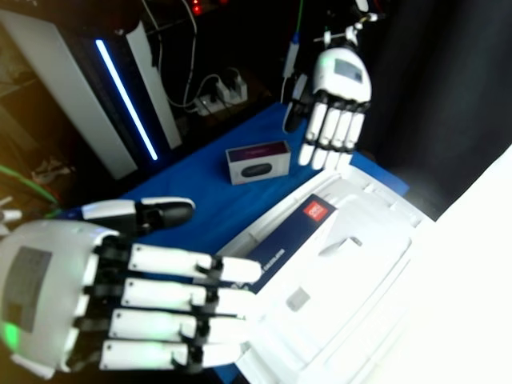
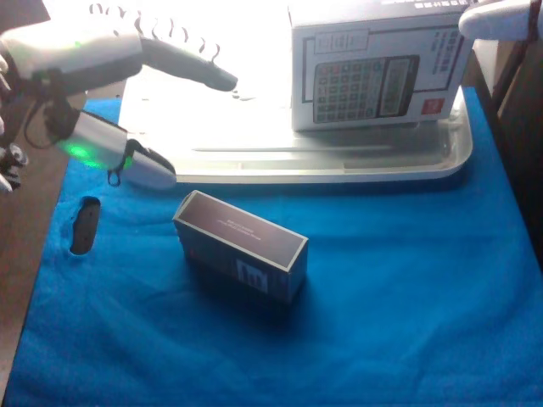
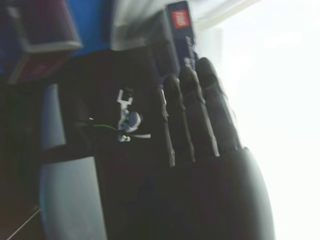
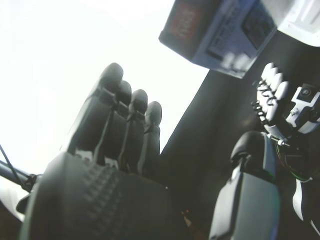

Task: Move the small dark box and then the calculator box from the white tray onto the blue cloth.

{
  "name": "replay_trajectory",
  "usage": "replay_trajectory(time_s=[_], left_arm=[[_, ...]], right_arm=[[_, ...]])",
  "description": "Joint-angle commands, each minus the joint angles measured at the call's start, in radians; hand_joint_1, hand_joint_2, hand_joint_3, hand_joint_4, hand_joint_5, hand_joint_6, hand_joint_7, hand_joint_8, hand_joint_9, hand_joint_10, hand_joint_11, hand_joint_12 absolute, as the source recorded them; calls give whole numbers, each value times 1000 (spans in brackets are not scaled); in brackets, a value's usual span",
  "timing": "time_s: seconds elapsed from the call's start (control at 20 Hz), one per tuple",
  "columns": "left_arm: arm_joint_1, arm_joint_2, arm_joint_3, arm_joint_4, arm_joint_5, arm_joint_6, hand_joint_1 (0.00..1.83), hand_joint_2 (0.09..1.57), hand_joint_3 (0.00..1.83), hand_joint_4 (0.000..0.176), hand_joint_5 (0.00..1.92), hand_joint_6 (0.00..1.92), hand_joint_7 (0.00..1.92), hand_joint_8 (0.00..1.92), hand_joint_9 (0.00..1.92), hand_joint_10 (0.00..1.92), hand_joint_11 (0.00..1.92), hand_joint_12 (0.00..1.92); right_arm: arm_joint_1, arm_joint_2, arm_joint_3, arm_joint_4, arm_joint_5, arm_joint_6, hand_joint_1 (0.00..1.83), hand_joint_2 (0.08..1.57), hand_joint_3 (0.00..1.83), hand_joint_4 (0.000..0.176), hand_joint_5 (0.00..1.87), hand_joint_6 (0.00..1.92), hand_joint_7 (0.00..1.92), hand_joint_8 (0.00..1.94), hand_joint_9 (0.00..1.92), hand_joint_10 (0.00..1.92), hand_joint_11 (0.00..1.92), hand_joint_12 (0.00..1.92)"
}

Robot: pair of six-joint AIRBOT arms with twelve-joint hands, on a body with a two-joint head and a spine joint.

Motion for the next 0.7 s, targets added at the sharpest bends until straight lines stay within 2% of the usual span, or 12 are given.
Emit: replay_trajectory(time_s=[0.0,0.05,0.1,0.15,0.2,0.25,0.4,0.45,0.55,0.6,0.65], left_arm=[[-30,-12,7,-54,-84,2,1019,924,0,0,486,1,492,1,460,3,94,939],[-43,-18,9,-56,-83,16,987,897,0,0,412,0,453,0,448,1,14,1095],[-51,-19,9,-59,-83,29,987,897,0,0,412,0,453,0,448,1,14,1095],[-57,-21,9,-69,-85,42,982,881,0,20,401,0,442,0,429,0,2,1102],[-58,-21,9,-83,-92,49,971,841,0,44,393,0,453,3,433,3,6,1105],[-59,-21,10,-93,-98,53,968,817,0,54,387,0,455,2,432,1,4,1081],[-63,-22,13,-124,-121,64,971,814,0,57,356,1,440,1,417,1,0,1004],[-67,-22,12,-142,-128,82,920,805,0,79,316,0,412,0,402,0,0,964],[-71,-23,12,-168,-143,97,875,782,0,74,292,0,397,0,379,0,0,942],[-73,-23,13,-179,-152,97,871,805,5,59,276,0,372,0,358,0,0,943],[-76,-22,14,-184,-159,98,870,814,8,58,271,0,361,0,348,0,0,941]], right_arm=[[12,-4,12,28,63,8,743,780,0,0,469,0,543,0,540,6,545,178],[15,-8,22,22,39,15,757,741,10,0,444,0,552,1,570,1,501,421],[18,-15,32,12,21,24,757,741,10,0,444,0,552,1,570,1,501,421],[23,-31,52,-8,-5,45,775,716,2,1,430,1,571,3,567,3,360,631],[29,-47,72,-28,-25,70,784,720,0,0,391,0,502,0,453,0,139,886],[33,-69,97,-48,-45,98,764,728,0,0,387,0,483,0,420,0,76,943],[39,-92,120,-61,-87,103,780,754,0,0,379,0,507,1,444,10,67,1030],[40,-99,126,-61,-102,103,784,769,0,0,383,0,509,1,429,1,23,1156],[40,-110,136,-61,-114,103,802,767,0,0,368,0,495,0,469,5,90,1054],[40,-114,139,-61,-119,103,837,773,0,0,383,0,504,1,475,3,165,914],[40,-117,142,-60,-124,103,858,771,0,0,401,0,528,0,489,2,205,837]])
